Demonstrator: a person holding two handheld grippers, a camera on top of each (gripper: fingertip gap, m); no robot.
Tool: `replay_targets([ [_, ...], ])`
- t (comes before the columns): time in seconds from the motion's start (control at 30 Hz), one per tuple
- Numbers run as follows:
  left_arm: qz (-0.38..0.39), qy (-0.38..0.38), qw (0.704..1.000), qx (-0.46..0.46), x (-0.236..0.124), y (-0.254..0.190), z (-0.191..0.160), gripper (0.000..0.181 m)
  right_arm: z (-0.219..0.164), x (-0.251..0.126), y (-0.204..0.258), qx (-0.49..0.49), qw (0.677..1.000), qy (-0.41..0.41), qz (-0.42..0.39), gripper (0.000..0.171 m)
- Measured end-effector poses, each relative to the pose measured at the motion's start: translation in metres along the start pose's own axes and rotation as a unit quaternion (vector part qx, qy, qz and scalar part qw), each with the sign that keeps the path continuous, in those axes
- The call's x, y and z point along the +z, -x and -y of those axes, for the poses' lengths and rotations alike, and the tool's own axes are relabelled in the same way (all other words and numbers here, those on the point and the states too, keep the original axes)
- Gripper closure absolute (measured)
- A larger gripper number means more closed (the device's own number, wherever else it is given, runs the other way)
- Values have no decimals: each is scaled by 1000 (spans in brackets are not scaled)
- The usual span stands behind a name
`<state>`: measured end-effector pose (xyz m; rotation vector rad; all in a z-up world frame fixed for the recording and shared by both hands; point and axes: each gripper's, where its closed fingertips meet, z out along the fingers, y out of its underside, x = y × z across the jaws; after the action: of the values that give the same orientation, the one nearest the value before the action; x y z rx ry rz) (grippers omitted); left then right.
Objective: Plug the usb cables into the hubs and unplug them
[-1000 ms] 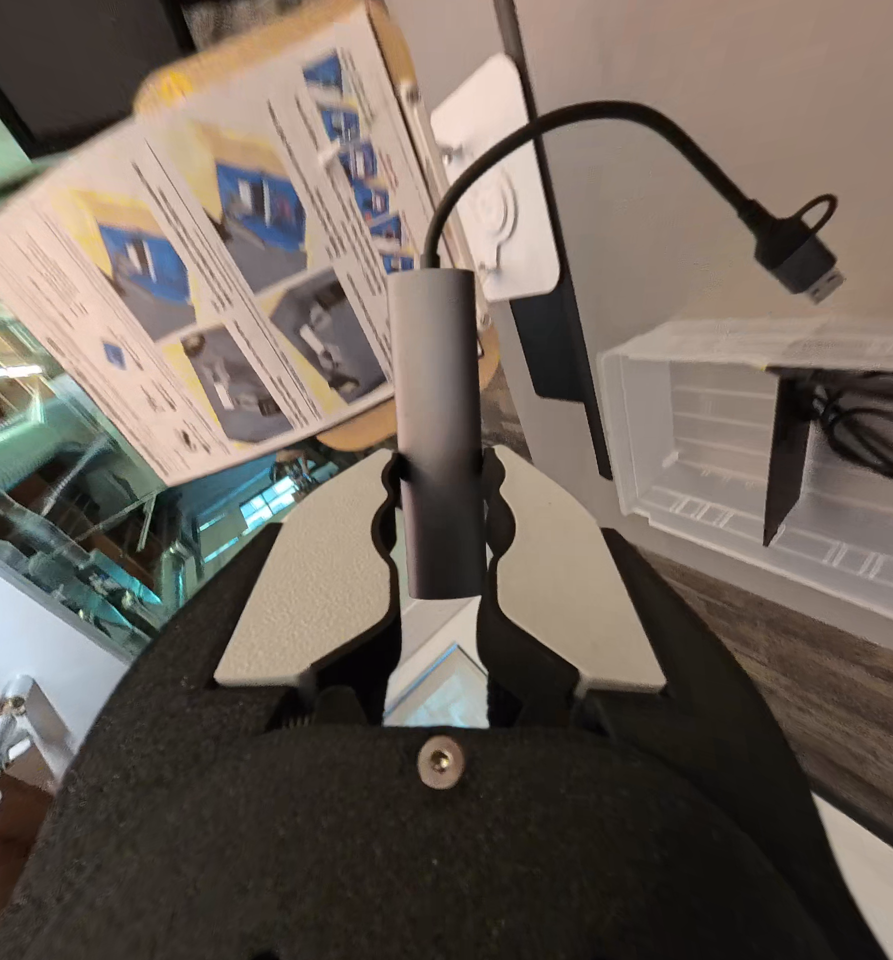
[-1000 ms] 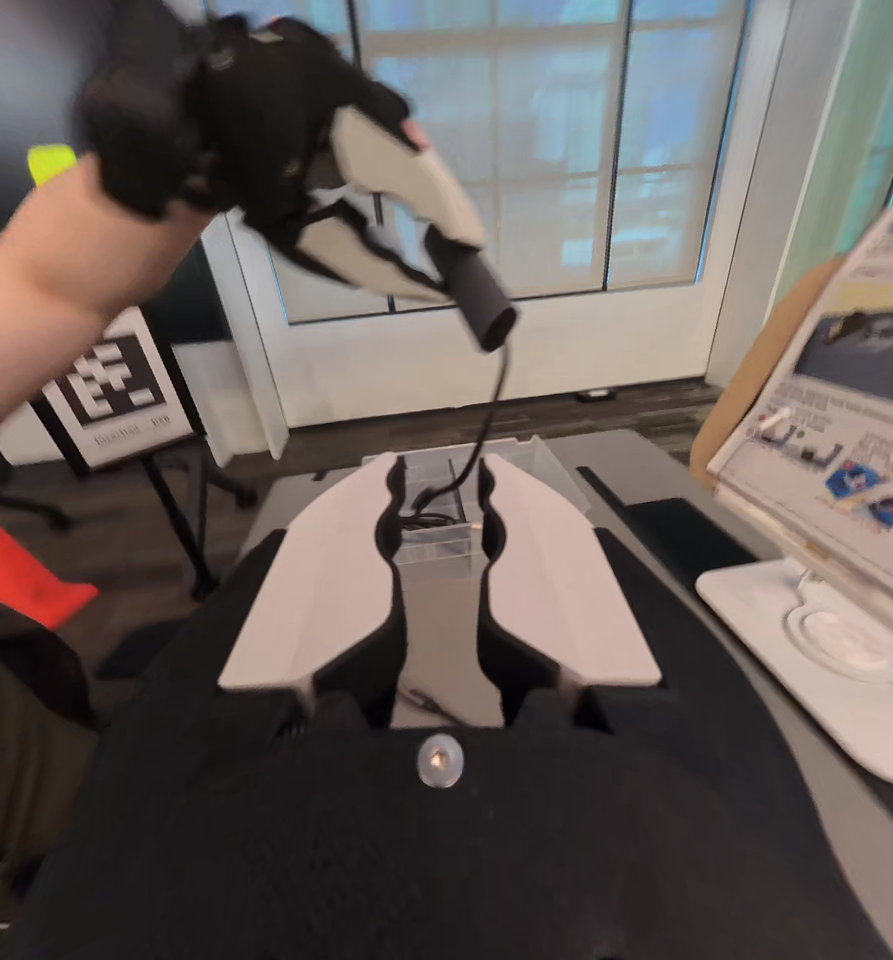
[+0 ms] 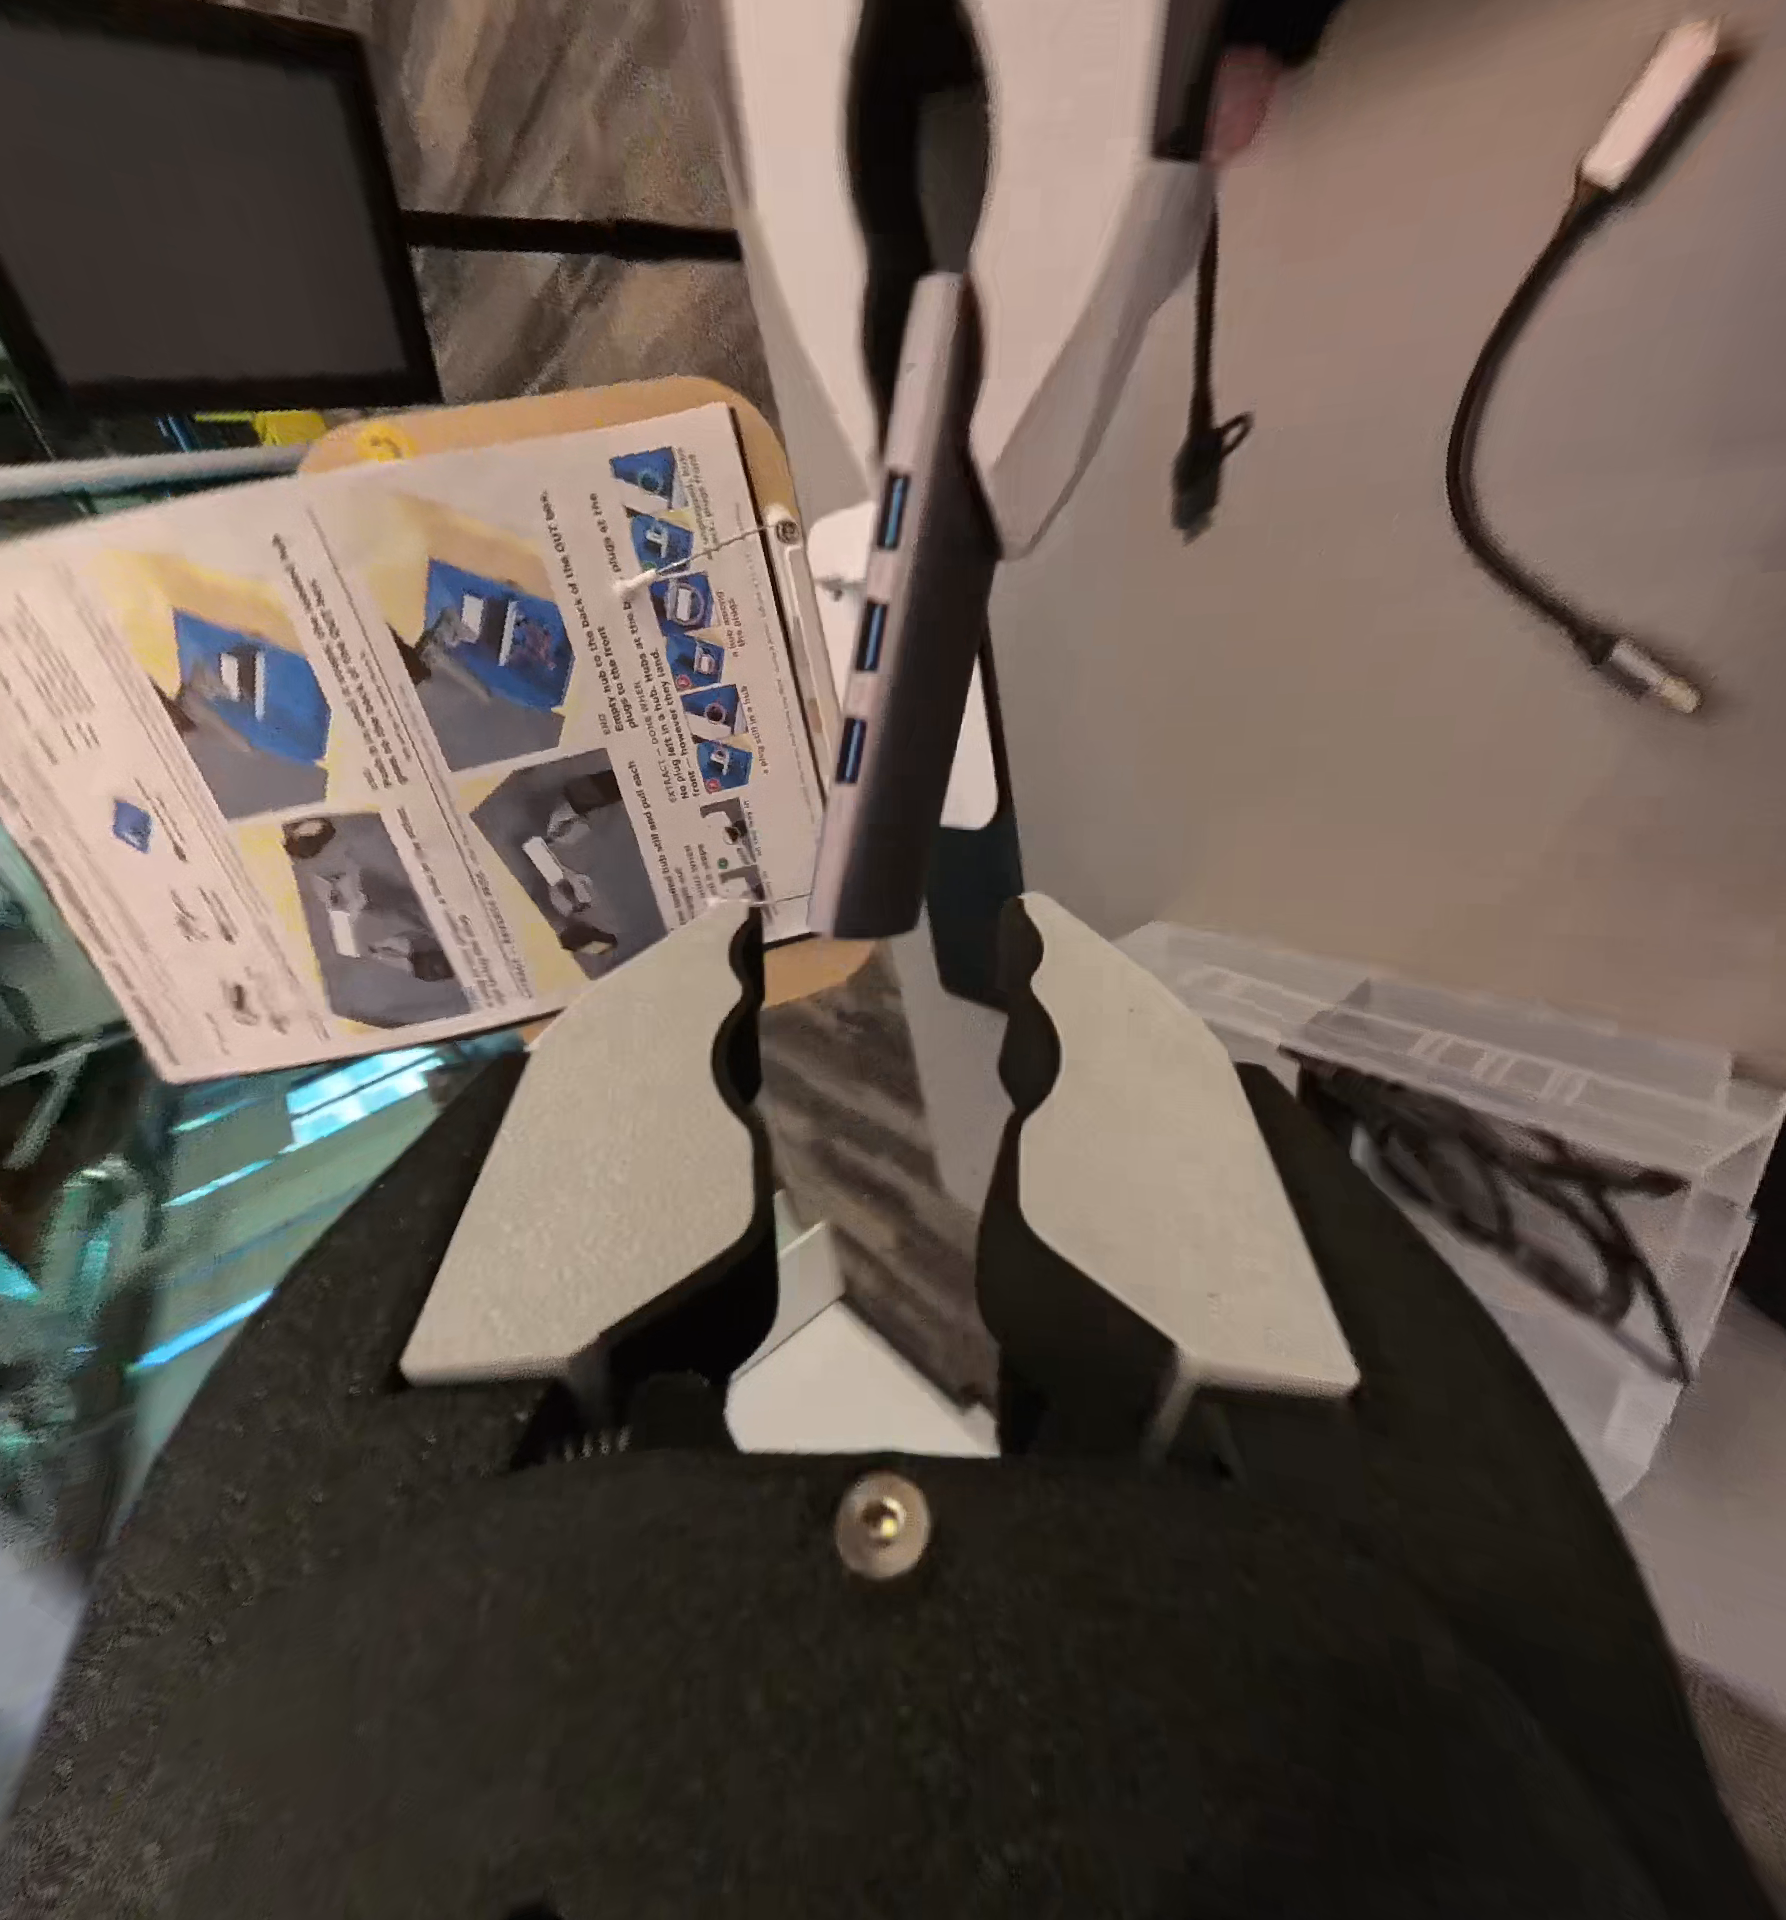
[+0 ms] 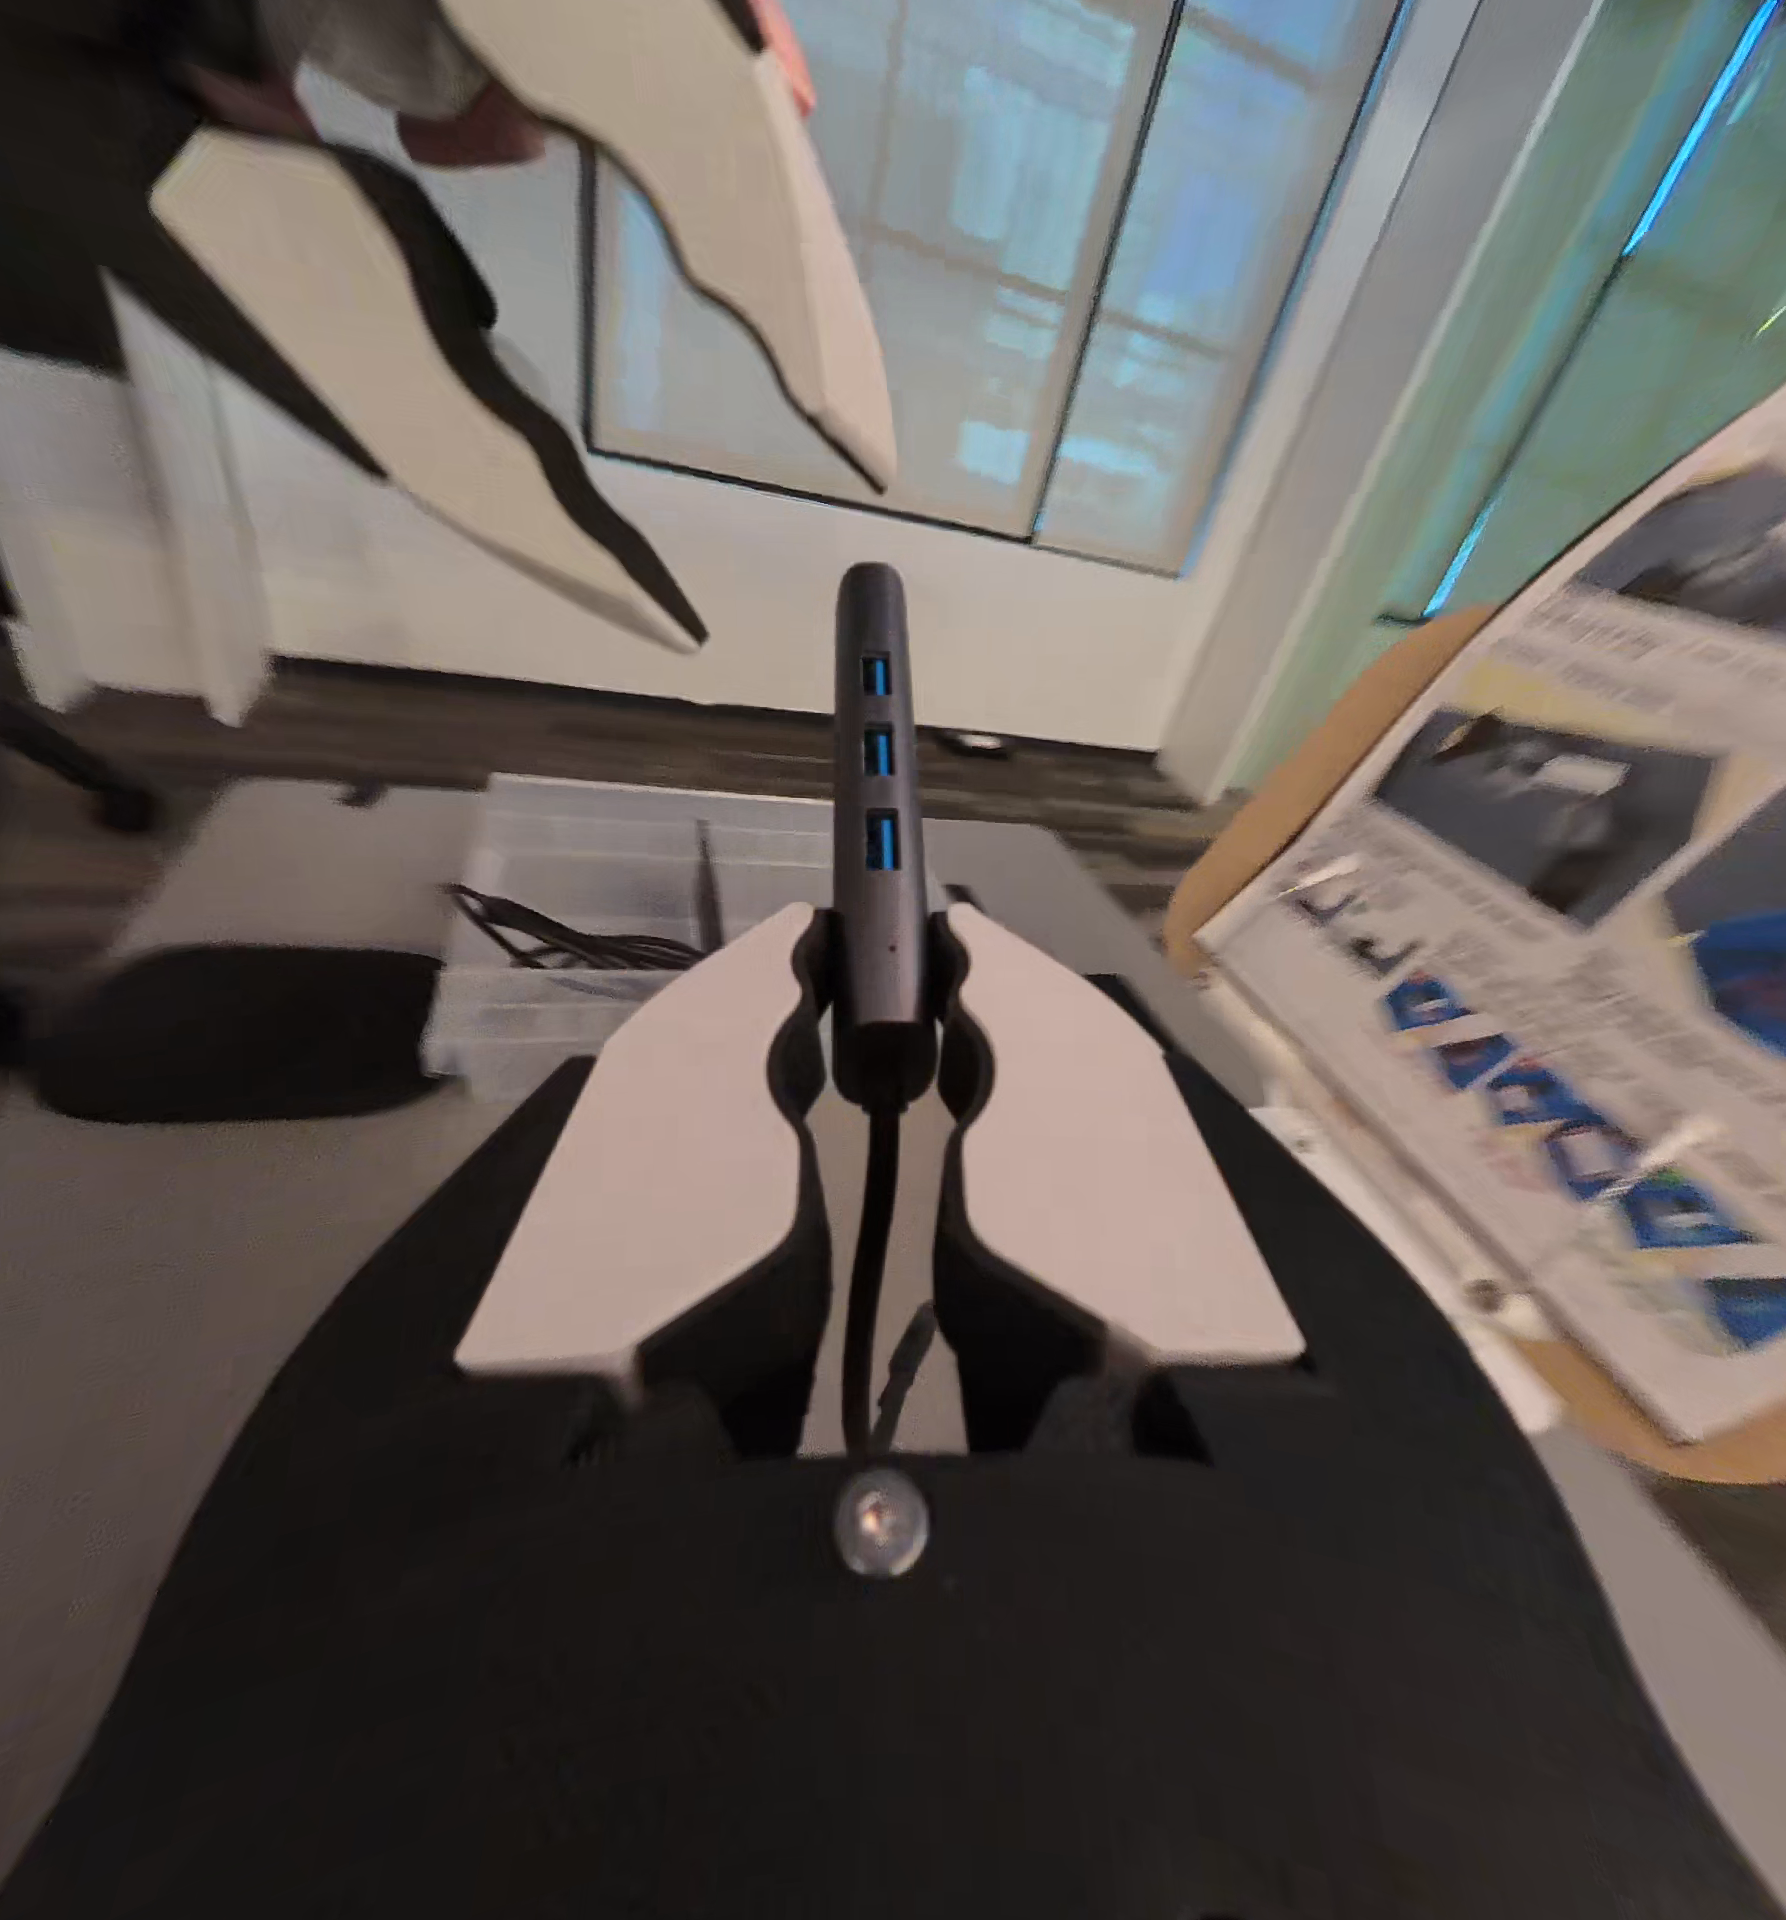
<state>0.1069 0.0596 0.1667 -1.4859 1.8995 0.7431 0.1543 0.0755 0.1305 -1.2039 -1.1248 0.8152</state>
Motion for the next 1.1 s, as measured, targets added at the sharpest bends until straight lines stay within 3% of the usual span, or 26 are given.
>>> replay_targets([
  [0.17, -33, -134, 977, -163, -11, -4, -3, 137, 16, -10, 11, -126, 991, -36, -18, 153],
  [0.33, -73, -321, 910, -253, -29, -18, 19, 136, 26, -17, 28, -164, 984, -74, 19, 153],
  [0.4, -71, -359, 892, -266, -29, -21, 26, 135, 28, -19, 37, -169, 979, -97, 52, 153],
  [0.53, -65, -386, 885, -252, -23, -34, 46, 129, 28, -20, 50, -181, 973, -111, 91, 153],
  [0.7, -49, -418, 876, -233, -15, -43, 65, 145, 27, -20, 63, -191, 967, -115, 120, 153],
  [1.1, 13, -462, 868, -182, -19, -48, 76, 154, 17, -21, 63, -228, 959, -106, 131, 153],
])
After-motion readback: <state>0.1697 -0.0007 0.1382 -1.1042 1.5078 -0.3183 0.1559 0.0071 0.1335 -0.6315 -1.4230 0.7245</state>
